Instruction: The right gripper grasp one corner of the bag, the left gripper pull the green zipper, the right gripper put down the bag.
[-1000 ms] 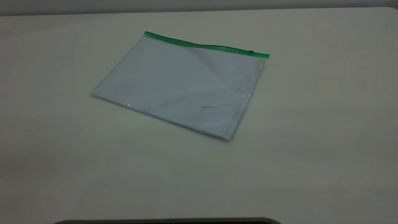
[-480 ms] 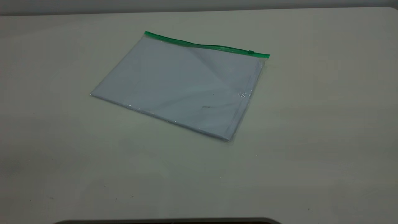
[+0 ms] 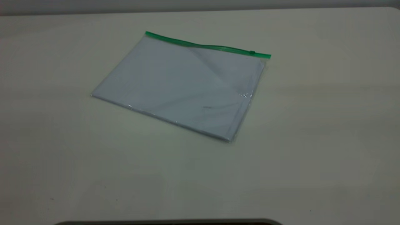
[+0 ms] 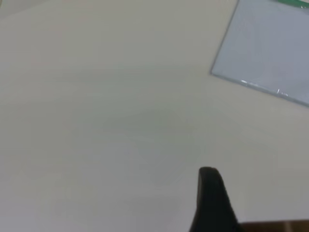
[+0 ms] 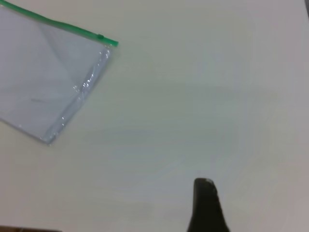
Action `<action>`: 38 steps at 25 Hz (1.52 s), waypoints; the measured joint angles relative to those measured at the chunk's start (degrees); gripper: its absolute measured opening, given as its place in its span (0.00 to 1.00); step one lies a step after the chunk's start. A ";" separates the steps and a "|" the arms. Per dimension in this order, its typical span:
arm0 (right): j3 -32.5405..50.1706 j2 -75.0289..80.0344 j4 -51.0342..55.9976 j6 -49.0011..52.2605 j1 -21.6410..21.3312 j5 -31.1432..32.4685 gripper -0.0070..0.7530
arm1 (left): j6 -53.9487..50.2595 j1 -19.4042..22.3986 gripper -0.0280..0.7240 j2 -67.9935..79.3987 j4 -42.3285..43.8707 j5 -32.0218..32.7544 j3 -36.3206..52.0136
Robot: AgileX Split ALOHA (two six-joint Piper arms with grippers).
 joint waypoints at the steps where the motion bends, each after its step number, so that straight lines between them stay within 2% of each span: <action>1: 0.00 0.48 0.78 -0.74 0.00 -0.92 0.74 | 0.29 0.00 0.77 0.70 -0.67 -1.10 0.00; 7: 0.00 4.43 8.84 -8.28 0.00 -4.30 0.74 | 5.09 0.00 0.77 3.37 -6.28 -4.89 0.00; 17: 0.00 17.60 27.98 -27.43 0.00 -5.35 0.74 | 15.73 0.00 0.77 12.36 -16.45 -10.62 0.00; 25: 0.00 27.23 38.64 -38.82 0.00 -5.62 0.74 | 24.41 0.00 0.77 22.50 -25.09 -15.19 -0.27; 31: -1.43 31.74 39.54 -39.76 0.00 -8.37 0.74 | 35.38 0.00 0.77 31.35 -36.69 -19.45 -3.01; 38: -3.84 44.24 39.59 -38.47 0.00 -14.69 0.74 | 52.05 0.00 0.77 48.12 -51.05 -20.79 -11.99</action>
